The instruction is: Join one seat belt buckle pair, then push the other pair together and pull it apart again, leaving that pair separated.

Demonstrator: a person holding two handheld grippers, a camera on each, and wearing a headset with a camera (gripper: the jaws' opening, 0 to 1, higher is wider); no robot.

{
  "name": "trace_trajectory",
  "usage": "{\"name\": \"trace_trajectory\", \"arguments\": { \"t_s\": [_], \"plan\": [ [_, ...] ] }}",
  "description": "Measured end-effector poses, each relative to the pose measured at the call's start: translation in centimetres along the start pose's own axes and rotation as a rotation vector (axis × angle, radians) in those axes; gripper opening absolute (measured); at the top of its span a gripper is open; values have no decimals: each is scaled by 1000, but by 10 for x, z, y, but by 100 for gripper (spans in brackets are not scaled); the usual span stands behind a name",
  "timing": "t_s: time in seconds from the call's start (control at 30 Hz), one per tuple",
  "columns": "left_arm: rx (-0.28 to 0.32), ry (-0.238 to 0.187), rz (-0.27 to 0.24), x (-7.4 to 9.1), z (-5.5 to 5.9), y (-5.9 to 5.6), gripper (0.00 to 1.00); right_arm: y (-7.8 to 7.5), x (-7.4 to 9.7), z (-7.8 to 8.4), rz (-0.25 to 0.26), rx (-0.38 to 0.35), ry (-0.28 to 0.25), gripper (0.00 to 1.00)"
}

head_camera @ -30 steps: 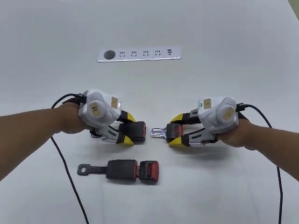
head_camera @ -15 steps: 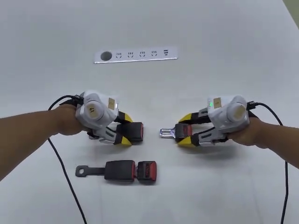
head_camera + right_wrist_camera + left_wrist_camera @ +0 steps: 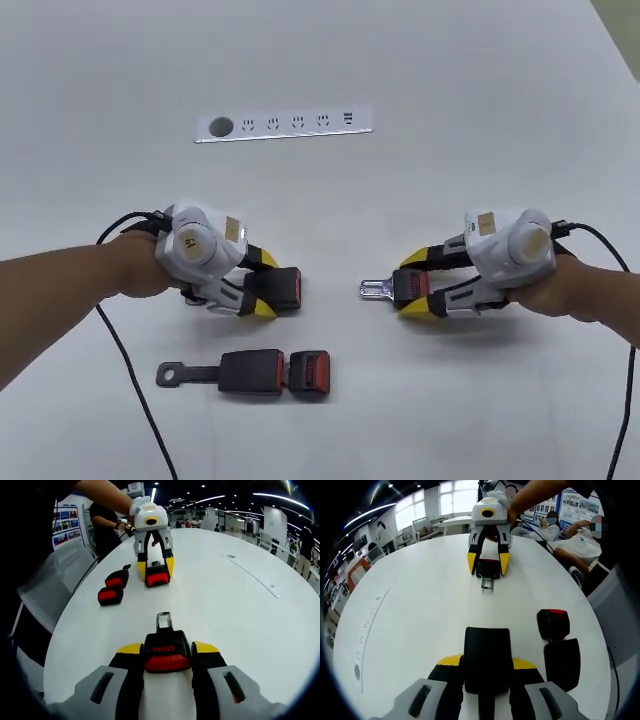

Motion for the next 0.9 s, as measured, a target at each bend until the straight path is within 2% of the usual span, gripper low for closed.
{"name": "trace_trajectory", "arguments": {
  "t_s": [0.47, 0.9],
  "plan": [
    [1, 4, -3, -1, 0, 0, 35, 0, 14, 9, 15, -22, 4, 36],
    [0, 21, -7, 0, 0, 0, 35, 2, 20, 13, 18, -25, 19, 36]
  ]
}}
Point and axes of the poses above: the centre of the closed fingertips' face, and the gripper's own axes: x roughly backward along the fingers, y roughly to its left, z roughly out of its underside, the point moved 7 cm from there along x, roughly backward along the fingers, and after that the axes turned 6 degrees about -z, right-handed, at the moved point
